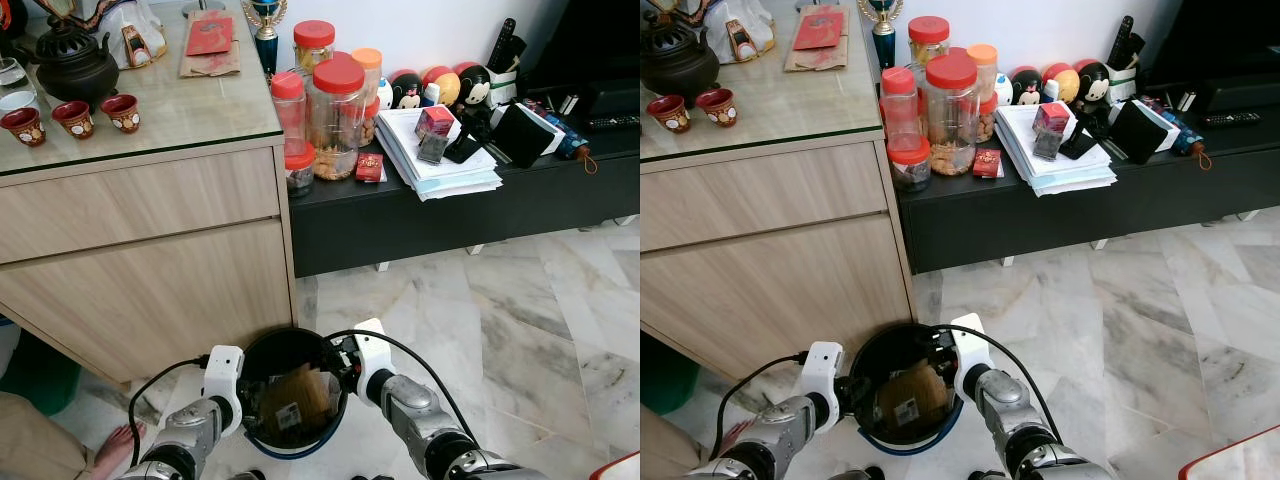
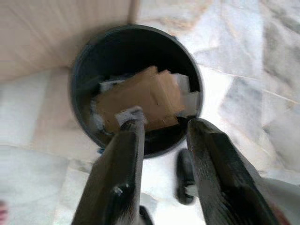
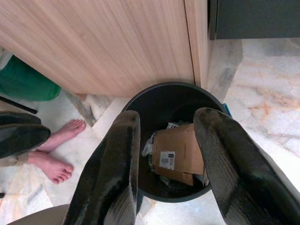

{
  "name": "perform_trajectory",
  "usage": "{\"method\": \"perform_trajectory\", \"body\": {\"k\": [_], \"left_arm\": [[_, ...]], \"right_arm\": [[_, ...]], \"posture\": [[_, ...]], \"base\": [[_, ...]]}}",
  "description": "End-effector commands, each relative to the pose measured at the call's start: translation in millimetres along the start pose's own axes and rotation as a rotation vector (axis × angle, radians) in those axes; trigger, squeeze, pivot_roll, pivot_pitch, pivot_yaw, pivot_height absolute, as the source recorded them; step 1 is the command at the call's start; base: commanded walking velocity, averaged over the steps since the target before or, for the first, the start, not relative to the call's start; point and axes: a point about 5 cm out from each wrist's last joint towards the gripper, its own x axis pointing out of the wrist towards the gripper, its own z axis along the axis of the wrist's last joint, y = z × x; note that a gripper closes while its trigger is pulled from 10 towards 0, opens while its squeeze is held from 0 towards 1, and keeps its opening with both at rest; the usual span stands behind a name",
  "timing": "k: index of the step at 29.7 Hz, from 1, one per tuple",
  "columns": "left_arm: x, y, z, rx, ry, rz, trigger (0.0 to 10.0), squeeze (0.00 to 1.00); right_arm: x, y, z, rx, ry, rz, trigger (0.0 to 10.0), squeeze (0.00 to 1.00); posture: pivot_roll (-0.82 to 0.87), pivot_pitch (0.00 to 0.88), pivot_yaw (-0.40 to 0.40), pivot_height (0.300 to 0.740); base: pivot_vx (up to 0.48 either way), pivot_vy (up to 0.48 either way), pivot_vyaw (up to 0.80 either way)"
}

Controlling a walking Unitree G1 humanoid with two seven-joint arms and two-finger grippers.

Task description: Picking trash to rubbish bin

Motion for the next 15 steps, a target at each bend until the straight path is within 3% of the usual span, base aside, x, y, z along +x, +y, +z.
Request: {"method": "perform_trajectory", "body": {"k": [1,4,7,9,15], "left_arm": [[-7.4,18.0,-7,0.041,0.004,0.115,10.0,0.00],[-14.2,33.8,-11,0.058,0.002,0.231,10.0,0.00],[-23.7,48.2,-24,0.085,0.041,0.330,10.0,0.00],[-35.5,61.2,-41,0.115,0.089,0.420,10.0,0.00],[-54.2,75.4,-68,0.100,0.145,0.531,10.0,0.00]], "right_arm": [[-1.2,-0.7,-2,0.010,-0.011,-0.009,10.0,0.00],[-4.9,-5.5,-10,0.004,0.013,-0.051,10.0,0.00],[-11.9,-13.5,-24,0.018,0.048,-0.114,10.0,0.00],[-23.4,-25.8,-44,0.030,0.115,-0.219,10.0,0.00],[-39.2,-37.8,-66,0.105,0.162,-0.317,10.0,0.00]], "posture": [[0.13,0.123,-0.020,0.740],[0.13,0.124,-0.018,0.740],[0.14,0.130,-0.021,0.740],[0.14,0.136,-0.024,0.740],[0.15,0.151,-0.029,0.740]], "base": [[0.000,0.000,0.00],[0.000,0.000,0.00],[0.000,0.000,0.00],[0.000,0.000,0.00],[0.000,0.000,0.00]]}}
